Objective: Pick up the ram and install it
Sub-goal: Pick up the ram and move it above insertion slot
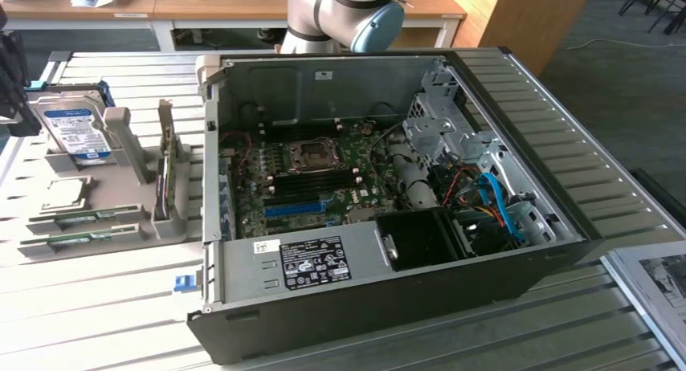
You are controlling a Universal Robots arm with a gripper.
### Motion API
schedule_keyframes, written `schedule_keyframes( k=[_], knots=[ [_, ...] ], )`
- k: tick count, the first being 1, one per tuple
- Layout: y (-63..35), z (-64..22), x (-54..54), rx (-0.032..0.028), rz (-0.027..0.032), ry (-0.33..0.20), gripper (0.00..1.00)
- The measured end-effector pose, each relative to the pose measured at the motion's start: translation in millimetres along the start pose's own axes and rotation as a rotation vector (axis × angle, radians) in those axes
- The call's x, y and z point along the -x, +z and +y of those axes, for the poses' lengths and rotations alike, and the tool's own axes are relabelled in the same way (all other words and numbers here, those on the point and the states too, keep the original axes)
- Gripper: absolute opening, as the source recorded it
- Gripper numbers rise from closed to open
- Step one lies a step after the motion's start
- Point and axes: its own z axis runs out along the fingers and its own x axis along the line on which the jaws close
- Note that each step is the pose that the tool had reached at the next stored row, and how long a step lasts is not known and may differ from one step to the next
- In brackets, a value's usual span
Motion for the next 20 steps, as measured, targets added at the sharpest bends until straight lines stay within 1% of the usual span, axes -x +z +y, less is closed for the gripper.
schedule_keyframes(
  k=[12, 13, 14, 15, 16, 17, 18, 20],
  knots=[
    [0.1, 0.0, 0.0, 0.0000, 0.0000, 0.000, 0.10],
    [0.1, 0.0, 0.0, -0.0001, 0.0000, 0.000, 0.11],
    [0.1, 0.0, 0.0, -0.0001, 0.0000, 0.000, 0.16],
    [0.1, 0.0, 0.0, 0.0000, 0.0000, 0.000, 0.16],
    [0.1, 0.0, 0.0, 0.0000, 0.0000, 0.000, 0.23],
    [0.1, 0.0, 0.0, 0.0000, 0.0000, 0.000, 0.23],
    [0.1, 0.0, 0.0, -0.0001, 0.0000, 0.000, 0.29],
    [0.1, 0.0, 0.0, 0.0000, 0.0000, 0.000, 0.29]
  ],
)
